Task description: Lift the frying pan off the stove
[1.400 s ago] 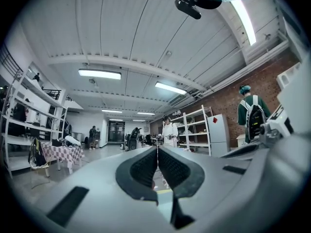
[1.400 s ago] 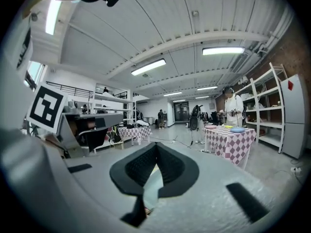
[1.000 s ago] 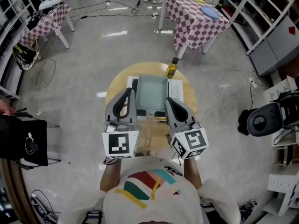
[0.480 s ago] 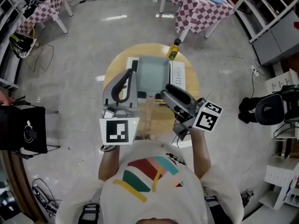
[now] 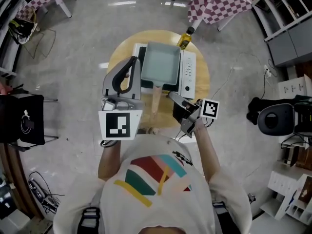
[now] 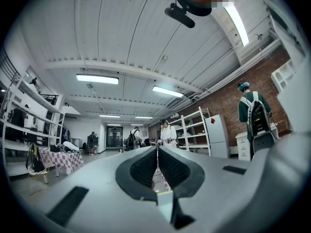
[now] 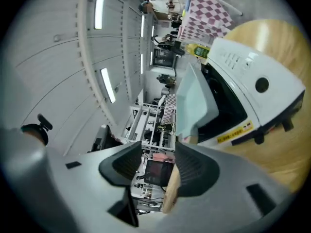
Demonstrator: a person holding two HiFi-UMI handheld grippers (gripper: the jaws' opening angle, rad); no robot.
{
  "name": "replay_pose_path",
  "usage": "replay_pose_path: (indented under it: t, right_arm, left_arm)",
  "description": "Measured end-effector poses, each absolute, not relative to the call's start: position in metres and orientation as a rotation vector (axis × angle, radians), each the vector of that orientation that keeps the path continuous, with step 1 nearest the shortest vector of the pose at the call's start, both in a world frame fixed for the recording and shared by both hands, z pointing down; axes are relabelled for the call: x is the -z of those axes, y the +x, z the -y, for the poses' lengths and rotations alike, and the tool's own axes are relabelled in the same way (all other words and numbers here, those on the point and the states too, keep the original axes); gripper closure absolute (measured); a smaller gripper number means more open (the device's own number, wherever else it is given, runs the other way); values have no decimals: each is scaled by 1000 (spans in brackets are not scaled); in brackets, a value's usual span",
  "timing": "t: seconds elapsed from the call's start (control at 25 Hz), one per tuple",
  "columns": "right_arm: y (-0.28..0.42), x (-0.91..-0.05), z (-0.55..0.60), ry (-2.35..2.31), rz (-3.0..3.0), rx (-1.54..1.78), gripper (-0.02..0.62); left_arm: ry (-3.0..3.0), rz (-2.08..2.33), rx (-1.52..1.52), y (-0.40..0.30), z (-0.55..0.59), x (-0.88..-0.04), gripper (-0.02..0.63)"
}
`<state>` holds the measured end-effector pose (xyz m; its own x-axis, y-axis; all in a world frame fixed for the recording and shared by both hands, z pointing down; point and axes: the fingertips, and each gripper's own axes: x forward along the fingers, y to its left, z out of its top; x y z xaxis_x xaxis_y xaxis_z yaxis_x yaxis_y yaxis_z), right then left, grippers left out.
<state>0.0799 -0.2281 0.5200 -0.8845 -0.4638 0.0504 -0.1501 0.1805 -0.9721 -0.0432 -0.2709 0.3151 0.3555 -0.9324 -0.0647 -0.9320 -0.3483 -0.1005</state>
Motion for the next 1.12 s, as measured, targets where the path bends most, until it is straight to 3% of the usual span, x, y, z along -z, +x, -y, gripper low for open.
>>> replay_pose_path:
  t: [0.36,0.76,1.12]
  right_arm:
    - [46,-581,219,-565,-2199,1981,377]
    - [2,-578,216,-290,-2082,2105,374]
    - [-13,-577,218,-178,-1998,2149,474]
  left_arm:
    - [-2501,-1724,12,-50,266,-322,598]
    - [-2497,-1765,27,-62,263,-328,598]
    - [-2508,-1774,25,-69,266,-330,598]
